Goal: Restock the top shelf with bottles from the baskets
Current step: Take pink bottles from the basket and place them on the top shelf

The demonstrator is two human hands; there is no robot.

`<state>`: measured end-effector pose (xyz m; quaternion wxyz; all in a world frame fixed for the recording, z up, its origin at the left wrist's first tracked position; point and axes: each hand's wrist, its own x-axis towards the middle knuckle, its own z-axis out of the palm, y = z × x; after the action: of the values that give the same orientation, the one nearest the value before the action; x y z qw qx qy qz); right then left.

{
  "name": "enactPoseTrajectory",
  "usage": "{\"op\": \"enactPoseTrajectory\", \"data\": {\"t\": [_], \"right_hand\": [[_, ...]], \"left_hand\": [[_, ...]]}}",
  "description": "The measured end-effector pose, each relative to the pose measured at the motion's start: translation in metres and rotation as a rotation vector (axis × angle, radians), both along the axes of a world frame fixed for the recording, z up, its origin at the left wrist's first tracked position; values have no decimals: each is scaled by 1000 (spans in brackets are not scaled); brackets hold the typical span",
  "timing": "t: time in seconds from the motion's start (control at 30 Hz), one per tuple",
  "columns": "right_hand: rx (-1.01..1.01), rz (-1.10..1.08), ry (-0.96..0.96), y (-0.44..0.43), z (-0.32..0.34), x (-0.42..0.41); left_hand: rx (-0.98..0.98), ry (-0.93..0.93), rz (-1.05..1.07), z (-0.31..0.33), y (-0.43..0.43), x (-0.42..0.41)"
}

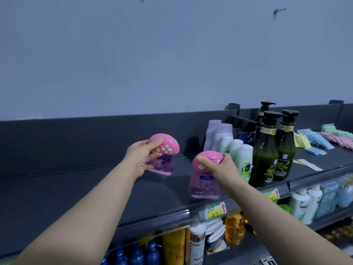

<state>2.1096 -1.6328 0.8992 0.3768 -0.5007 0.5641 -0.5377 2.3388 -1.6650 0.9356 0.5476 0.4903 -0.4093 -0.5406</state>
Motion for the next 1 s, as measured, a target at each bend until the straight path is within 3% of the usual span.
{"op": "enactPoseTrajectory", "data": {"t": [0.53,1.0], "right_hand": [[6,-113,-3,-106,-15,6],[-4,-93,-27,-154,-32,18]], "left_hand": [[123,140,-104,-29,-168,-48],[109,112,-112,-58,-210,-52]]}}
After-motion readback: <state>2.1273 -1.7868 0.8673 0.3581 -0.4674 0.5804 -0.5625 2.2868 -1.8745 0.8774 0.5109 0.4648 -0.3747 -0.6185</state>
